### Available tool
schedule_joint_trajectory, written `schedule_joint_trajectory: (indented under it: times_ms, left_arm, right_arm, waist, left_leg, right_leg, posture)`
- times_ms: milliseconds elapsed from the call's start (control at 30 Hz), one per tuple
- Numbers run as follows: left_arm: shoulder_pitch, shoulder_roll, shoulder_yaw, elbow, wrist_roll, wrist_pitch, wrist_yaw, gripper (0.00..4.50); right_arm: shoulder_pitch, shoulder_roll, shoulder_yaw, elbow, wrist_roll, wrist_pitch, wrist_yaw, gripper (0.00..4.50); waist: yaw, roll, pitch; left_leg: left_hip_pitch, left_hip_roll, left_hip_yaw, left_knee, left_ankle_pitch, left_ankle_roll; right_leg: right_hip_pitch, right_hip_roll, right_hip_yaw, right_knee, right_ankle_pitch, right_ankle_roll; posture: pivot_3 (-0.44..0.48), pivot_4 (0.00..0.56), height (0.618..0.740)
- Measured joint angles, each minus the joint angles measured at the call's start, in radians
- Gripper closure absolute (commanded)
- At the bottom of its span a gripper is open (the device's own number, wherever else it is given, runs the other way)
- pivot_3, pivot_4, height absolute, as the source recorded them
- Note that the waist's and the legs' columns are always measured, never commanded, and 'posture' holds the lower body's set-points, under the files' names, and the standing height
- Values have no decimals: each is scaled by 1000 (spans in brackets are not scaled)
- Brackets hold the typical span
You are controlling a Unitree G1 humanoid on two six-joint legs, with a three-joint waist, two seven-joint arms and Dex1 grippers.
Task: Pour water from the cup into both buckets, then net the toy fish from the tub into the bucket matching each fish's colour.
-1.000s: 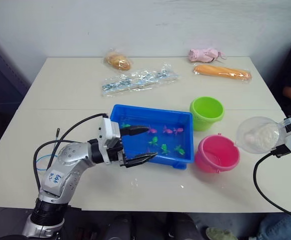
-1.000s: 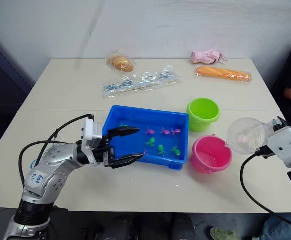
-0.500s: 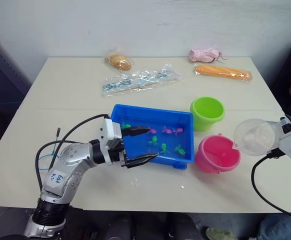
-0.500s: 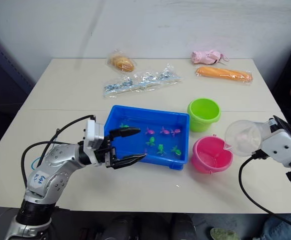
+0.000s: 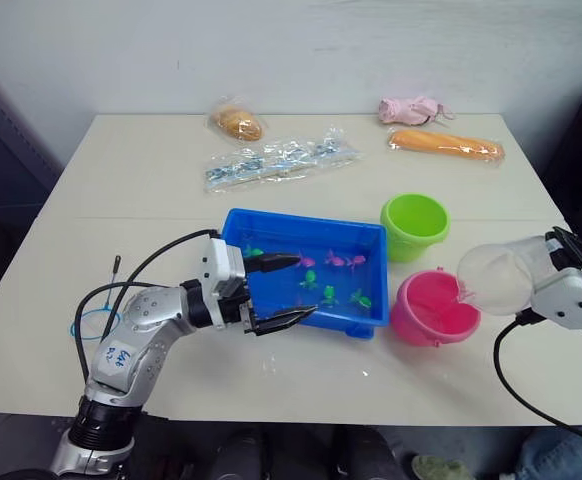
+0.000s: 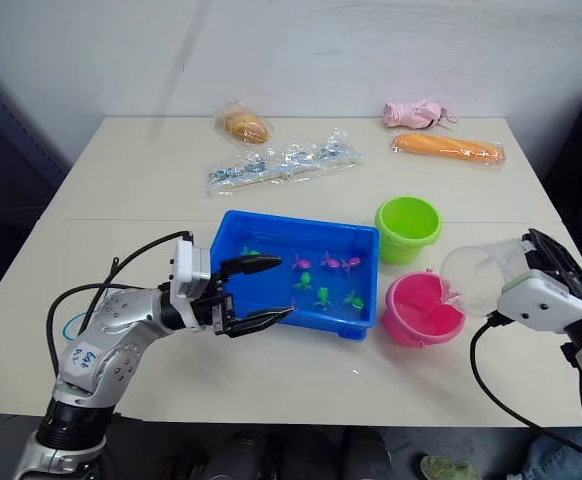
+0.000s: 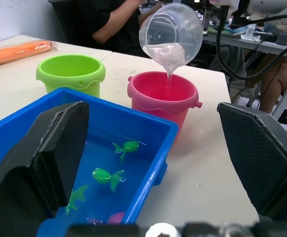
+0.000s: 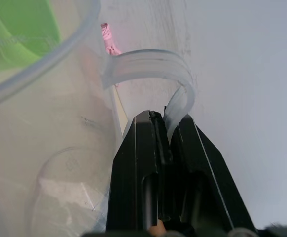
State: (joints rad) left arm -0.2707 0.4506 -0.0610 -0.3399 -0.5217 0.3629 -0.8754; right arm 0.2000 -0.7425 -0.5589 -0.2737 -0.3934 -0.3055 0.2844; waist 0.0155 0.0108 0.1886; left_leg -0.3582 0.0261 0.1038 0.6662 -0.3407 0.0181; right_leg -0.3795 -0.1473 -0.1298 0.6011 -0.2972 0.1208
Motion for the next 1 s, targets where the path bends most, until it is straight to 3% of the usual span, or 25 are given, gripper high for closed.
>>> schedule_joint_trajectory:
  times_ms: [633,1000]
  left_arm:
    - [-25,-6,0,15,16,-17,-6,0]
    - [-27,-6,0,36,18,-29,-14,0]
  right_arm:
    - [-20,1,0,31,-38,-56,-59,4471]
    - [-16,32,0,39,111,-7,-18,4471]
  waist:
    - [-1,0,0]
    - [-2,0,0]
  left_leg:
    - [0,0,0,0,0,0]
    - [0,0,0,0,0,0]
  right_leg:
    - [0,0,0,1,0,0]
    - [0,0,0,3,0,0]
  posture:
    - [0,150,740]
    - [0,150,740]
